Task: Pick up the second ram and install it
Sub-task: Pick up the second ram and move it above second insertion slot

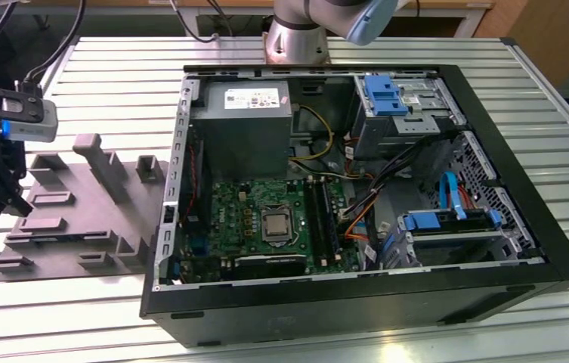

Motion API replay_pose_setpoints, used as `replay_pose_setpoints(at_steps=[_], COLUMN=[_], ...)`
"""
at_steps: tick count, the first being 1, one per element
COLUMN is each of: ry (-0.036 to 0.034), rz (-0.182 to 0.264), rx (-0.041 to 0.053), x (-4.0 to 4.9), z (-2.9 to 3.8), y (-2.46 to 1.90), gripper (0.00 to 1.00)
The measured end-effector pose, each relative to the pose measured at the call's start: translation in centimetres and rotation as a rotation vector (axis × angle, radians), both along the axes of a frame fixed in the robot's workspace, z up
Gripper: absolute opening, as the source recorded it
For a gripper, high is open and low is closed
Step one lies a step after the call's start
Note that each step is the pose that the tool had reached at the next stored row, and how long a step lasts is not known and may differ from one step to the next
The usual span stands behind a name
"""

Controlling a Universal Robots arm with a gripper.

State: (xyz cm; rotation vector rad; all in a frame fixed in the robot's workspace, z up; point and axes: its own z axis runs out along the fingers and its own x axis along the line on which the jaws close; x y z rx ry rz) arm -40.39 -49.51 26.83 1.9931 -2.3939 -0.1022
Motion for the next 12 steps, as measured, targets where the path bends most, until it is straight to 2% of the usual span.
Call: replay_pose_setpoints(at_steps=[12], ry=[0.0000], rz=[0.002], rx=[0.0000], x=[0.00], z=[-0.27], y=[0.00], gripper=[0.11])
